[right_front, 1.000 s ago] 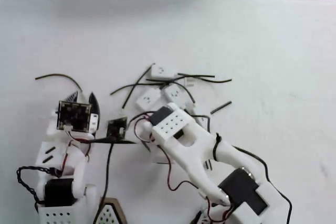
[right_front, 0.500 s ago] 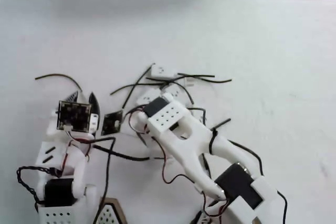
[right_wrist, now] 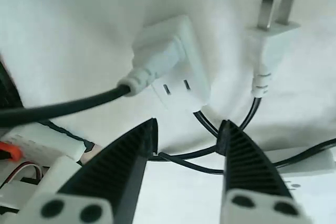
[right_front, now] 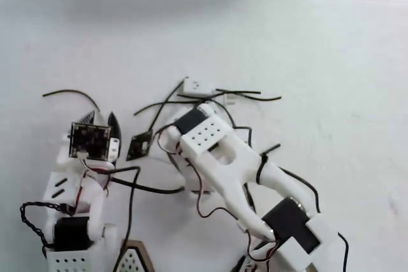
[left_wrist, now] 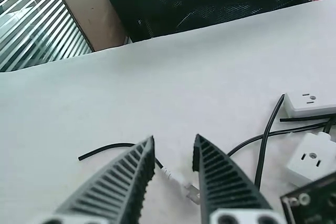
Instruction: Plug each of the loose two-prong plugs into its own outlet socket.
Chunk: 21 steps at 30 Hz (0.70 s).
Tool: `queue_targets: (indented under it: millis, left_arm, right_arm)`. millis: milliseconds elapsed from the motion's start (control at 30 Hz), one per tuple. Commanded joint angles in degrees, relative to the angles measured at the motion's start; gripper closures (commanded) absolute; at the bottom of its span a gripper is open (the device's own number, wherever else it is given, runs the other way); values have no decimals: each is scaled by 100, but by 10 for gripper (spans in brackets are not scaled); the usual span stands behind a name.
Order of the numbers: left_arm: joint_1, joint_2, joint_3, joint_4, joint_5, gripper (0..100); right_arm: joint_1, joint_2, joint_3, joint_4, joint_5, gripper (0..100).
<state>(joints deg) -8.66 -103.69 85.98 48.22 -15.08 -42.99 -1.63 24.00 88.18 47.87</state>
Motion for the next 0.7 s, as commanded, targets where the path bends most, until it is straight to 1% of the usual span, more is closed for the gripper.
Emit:
queue_targets:
  millis: [0, 100, 233, 400, 433, 500, 633, 667]
  left_arm:
    - [4, -40, -149, -9, 53, 865]
    - [4, -40, -149, -9, 53, 865]
    - [-4, -40, -149, -9, 53, 865]
    - [-4, -40, -149, -9, 53, 865]
    - [-4, -40, -149, -9, 53, 865]
    - [-4, -40, -149, -18, 53, 865]
    - [-4, -40, -149, -18, 53, 865]
    - [-4, -40, -149, -18, 53, 865]
  right_arm:
    - [-251, -198, 132, -268, -44, 792]
    - [-514, -198, 686, -769, -53, 759]
    - [-532, -189, 1081, -1473, -202, 758]
    - [-549, -189, 1310, -1947, -299, 759]
    - [-549, -189, 1371, -2062, -299, 769]
    - [-549, -180, 1530, -2325, -299, 819]
    - [-514, -215, 1662, -2615, -299, 970]
    - [-497, -242, 1653, -2607, -299, 988]
